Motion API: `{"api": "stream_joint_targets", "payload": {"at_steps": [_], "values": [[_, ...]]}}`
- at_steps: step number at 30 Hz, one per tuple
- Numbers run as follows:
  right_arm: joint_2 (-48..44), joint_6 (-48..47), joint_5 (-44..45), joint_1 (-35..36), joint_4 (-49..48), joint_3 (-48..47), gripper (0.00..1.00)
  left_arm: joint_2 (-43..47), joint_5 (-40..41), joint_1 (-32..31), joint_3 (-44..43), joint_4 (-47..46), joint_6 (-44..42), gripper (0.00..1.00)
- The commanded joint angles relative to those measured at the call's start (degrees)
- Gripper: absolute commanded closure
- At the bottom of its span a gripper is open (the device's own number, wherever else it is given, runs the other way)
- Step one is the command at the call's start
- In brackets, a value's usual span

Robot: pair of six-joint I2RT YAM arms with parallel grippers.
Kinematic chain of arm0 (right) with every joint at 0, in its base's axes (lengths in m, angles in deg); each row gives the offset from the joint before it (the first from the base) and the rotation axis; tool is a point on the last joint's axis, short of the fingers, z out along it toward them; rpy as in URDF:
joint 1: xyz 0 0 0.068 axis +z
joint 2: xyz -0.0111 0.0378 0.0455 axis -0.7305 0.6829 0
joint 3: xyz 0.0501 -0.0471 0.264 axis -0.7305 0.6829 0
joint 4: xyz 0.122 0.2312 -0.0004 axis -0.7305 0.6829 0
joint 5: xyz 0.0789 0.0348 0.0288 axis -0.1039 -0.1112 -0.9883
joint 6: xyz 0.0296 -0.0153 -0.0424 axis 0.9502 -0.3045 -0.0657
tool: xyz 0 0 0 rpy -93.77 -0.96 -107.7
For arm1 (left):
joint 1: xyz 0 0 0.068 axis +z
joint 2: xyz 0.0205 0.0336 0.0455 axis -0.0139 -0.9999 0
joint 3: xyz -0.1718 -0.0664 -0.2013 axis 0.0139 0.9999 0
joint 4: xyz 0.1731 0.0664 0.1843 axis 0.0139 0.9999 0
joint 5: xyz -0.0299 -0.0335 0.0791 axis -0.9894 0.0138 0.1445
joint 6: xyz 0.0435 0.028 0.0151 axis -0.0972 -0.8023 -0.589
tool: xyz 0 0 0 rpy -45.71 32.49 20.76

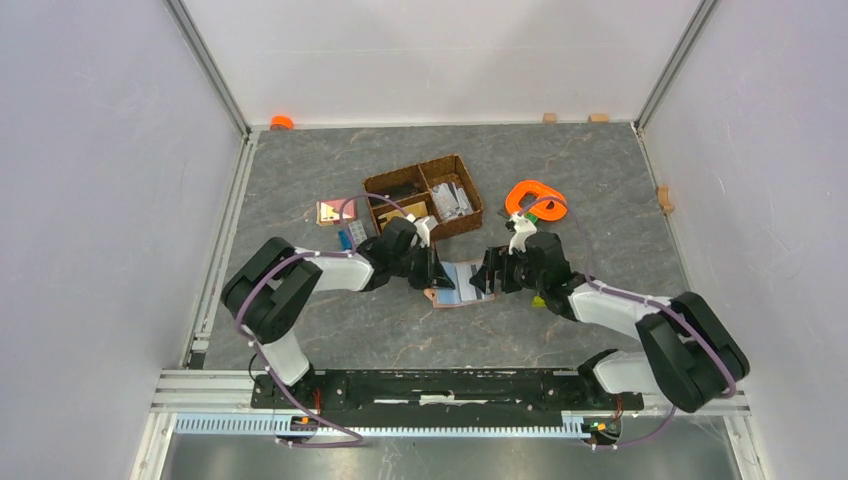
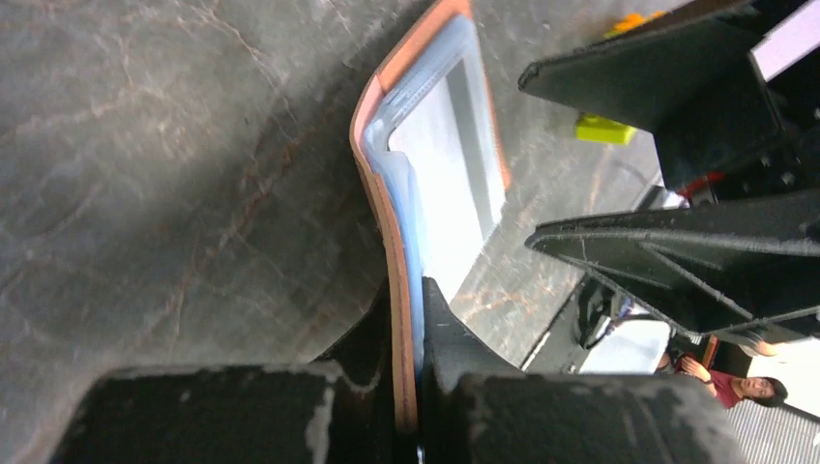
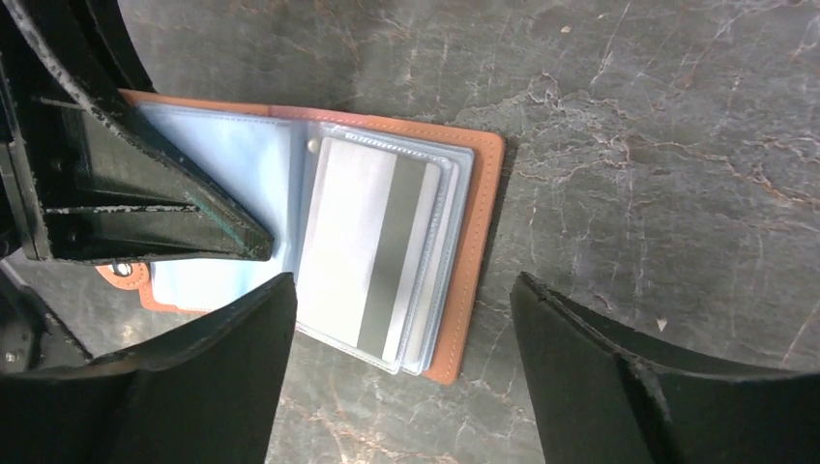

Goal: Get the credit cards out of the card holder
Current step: Remove the credit card from the card holder.

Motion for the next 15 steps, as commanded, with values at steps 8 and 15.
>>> {"api": "stream_joint_targets", "payload": {"at_steps": [8, 15], "values": [[-14.1, 3.1, -8.2, -5.8, -9.0, 6.4, 0.02, 18.3, -9.0, 2.3, 11.7, -28.0, 6.4, 0.98], [-16.9, 13.5, -20.2, -8.6, -27.3, 12.3, 0.02, 24.0, -9.9, 2.4, 15.8, -36.6, 7.5, 0.98]]}}
